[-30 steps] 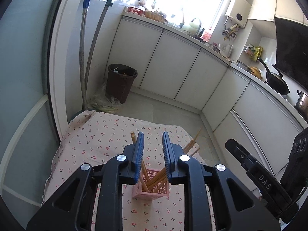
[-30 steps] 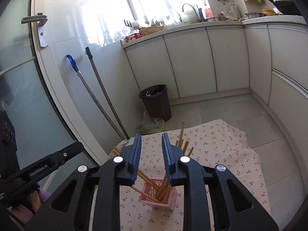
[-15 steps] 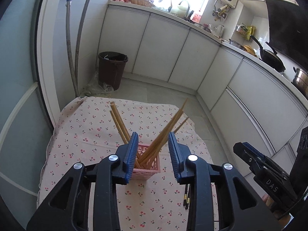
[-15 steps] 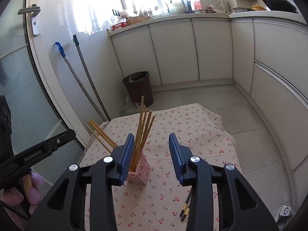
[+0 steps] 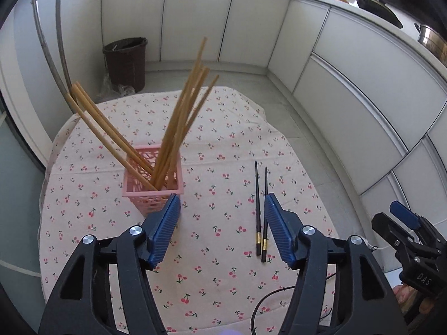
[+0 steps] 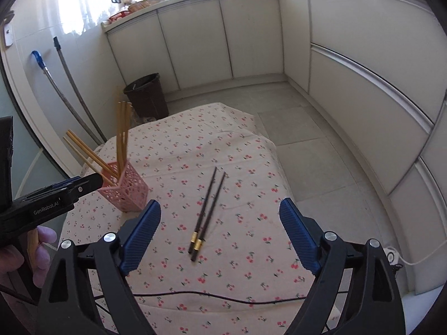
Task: Organize utensils
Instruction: 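Move the open left gripper over the two black chopsticks, then close the left gripper on a black chopstick and lift it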
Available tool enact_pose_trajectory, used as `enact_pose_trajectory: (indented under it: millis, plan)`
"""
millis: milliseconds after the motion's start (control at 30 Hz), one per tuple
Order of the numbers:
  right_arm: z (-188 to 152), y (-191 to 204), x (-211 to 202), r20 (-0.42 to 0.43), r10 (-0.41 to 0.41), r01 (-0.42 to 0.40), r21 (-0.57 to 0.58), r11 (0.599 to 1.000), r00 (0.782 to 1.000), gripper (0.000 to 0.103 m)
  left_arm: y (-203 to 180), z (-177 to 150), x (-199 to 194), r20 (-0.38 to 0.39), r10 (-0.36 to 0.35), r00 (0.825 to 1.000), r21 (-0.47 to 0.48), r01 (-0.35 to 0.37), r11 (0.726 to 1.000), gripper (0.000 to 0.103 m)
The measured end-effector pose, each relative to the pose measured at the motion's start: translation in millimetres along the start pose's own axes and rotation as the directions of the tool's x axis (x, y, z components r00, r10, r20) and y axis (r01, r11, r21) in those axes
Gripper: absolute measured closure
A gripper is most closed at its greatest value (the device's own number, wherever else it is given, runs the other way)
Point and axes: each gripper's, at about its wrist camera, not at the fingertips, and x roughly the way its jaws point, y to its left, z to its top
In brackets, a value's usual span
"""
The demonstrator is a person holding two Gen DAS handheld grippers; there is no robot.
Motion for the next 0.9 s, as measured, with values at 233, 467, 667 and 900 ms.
enact_pose_trajectory:
  millis: [233, 467, 667, 900]
  plan:
    - [-7.5, -32.3, -2.7, -0.008, -0.037, 0.038, 0.068, 0.997, 0.999, 0.016, -25.5, 0.7, 54.3, -0.147, -0.034, 0.989, 0.01, 0.036, 0.999, 0.041]
    - [-7.0, -58.0, 0.5, -0.03, -0.059, 0.063, 0.137, 0.989, 0.998, 0.016, -61.9, 12.0, 129.4, -0.275, 0.001, 0.961, 0.062, 0.017, 0.998, 0.041]
    - [-4.8, -70.7, 4.1, -0.052, -0.044, 0.053, 0.177, 0.983, 0.998, 0.016, -61.1, 33.3, 177.9, -0.334, 0.003, 0.943, 0.0, -0.003, 1.0, 0.041]
    - [-3.3, -76.9, 8.7, -0.066, -0.053, 0.064, 0.183, 0.981, 0.996, 0.016, -65.5, 49.9, 212.9, -0.33, 0.06, 0.942, 0.0, -0.063, 0.998, 0.057]
